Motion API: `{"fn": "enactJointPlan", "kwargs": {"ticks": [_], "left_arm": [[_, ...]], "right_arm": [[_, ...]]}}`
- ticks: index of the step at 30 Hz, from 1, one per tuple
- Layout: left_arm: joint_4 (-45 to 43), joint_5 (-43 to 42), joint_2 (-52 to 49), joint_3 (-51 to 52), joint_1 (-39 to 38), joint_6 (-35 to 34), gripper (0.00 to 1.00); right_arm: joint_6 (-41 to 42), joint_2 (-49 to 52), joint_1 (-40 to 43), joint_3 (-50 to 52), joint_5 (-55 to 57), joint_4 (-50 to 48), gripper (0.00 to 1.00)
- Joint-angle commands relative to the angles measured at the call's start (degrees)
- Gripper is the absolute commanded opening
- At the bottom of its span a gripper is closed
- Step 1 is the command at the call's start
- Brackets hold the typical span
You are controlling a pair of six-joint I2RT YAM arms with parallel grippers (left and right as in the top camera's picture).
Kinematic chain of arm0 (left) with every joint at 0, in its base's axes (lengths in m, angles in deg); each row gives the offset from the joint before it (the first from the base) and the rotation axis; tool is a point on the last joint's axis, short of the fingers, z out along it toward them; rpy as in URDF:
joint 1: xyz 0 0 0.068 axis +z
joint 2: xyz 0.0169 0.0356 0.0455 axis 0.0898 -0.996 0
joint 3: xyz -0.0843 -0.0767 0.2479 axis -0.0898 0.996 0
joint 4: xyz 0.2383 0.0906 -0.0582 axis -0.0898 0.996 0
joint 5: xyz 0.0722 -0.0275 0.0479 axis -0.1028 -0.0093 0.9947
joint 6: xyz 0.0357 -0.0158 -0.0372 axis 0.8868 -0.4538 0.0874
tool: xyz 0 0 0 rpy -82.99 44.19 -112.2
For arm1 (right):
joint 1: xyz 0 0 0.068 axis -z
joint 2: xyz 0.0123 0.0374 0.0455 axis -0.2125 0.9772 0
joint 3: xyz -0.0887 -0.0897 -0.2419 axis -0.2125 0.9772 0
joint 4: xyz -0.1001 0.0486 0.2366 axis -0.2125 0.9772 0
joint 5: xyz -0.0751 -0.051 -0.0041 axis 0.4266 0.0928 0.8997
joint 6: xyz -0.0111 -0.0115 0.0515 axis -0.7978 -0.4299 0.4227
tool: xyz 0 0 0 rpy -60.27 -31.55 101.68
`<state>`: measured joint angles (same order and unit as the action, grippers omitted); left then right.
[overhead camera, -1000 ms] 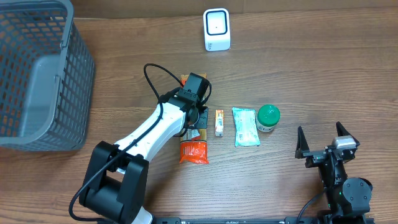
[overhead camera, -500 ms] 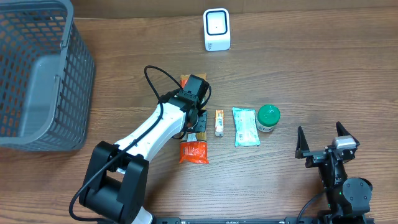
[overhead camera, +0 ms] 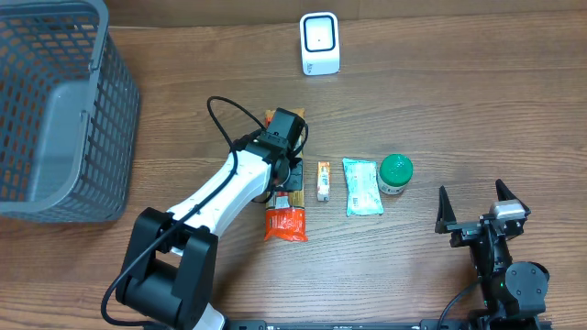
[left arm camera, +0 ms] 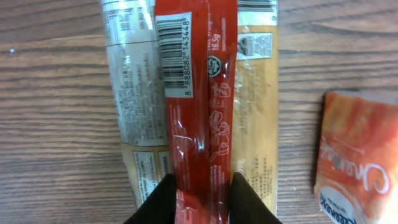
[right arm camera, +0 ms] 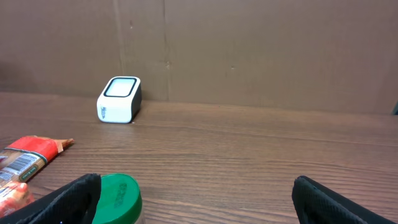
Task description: Scan the item barcode
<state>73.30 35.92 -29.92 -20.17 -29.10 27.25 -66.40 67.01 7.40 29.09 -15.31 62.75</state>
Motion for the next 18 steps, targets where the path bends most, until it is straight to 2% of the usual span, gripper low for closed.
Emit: {"fn": "enactJointPlan", "kwargs": {"ticks": [1, 8, 18], "left_arm": [[0.04, 1.42, 0.13, 0.28, 0.35, -2.43, 0.18], [0.35, 2.12, 0.13, 0.96, 0.35, -4.98, 0.19], [0.44, 2.12, 0.15, -0.07, 0.35, -5.99, 0.41]], "right_arm": [[-0.24, -0.39, 0.07, 0.61, 0.55, -0.35, 1.00], [-0.26, -0.39, 0.07, 0.61, 0.55, -0.35, 1.00], [-0.26, -0.39, 0.07, 0.61, 0.55, -0.35, 1.00]]}}
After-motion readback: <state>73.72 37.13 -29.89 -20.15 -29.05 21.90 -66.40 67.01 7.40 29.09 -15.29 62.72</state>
